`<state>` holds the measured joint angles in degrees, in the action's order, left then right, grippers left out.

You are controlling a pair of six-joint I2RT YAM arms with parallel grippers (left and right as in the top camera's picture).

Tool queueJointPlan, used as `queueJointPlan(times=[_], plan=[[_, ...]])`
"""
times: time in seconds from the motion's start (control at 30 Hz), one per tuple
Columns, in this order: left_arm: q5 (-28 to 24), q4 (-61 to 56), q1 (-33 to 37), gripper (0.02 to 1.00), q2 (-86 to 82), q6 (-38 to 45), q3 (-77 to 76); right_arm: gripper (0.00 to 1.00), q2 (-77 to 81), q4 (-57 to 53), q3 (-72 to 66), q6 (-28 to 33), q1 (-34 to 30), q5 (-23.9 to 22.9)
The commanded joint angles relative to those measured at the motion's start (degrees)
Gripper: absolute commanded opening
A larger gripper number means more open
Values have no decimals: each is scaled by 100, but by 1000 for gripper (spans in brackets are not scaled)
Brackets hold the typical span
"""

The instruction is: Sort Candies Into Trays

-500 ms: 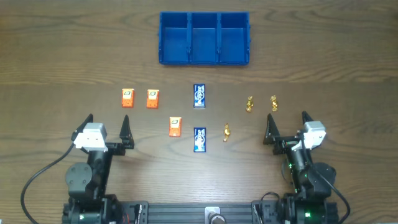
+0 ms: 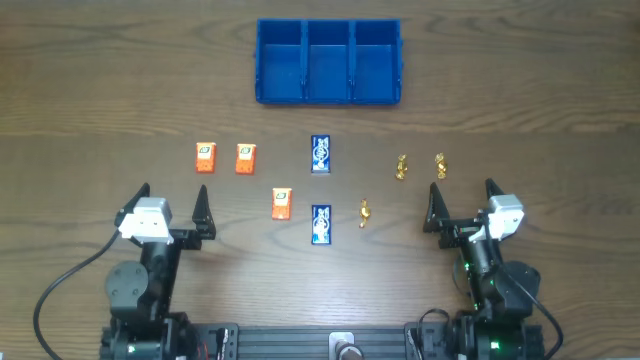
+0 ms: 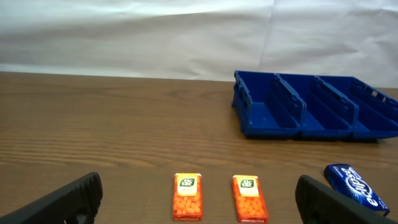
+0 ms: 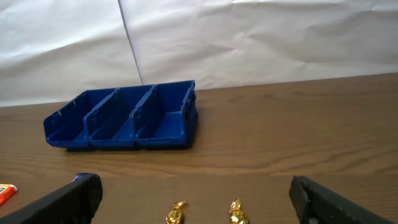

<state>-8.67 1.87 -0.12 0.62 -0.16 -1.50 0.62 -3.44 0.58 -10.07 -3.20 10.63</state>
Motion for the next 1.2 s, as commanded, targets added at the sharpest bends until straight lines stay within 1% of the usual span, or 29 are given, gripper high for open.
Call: queueJointPlan(times=[0.03,1.0,1.03,1.07,1.13,1.2], plan=[[-83,173,-17,996,-28,-22,122,998,-46,-24,-13,-55,-24,-48],[-74,175,-28,998,-44,-22,122,998,-46,-24,-13,-55,-24,-48],[275,203,-24,996,-44,20,122,998,-46,-24,-13,-55,-24,-48],[317,214,-33,998,-33,-35,122,998,-46,-24,-13,-55,-24,-48],[219,101,-2,998,94,-168,39,1000,-46,-24,-13,-55,-24,-48],[221,-11,74,998,813,-197,-476,998,-46,-24,-13,-55,-24,-48]])
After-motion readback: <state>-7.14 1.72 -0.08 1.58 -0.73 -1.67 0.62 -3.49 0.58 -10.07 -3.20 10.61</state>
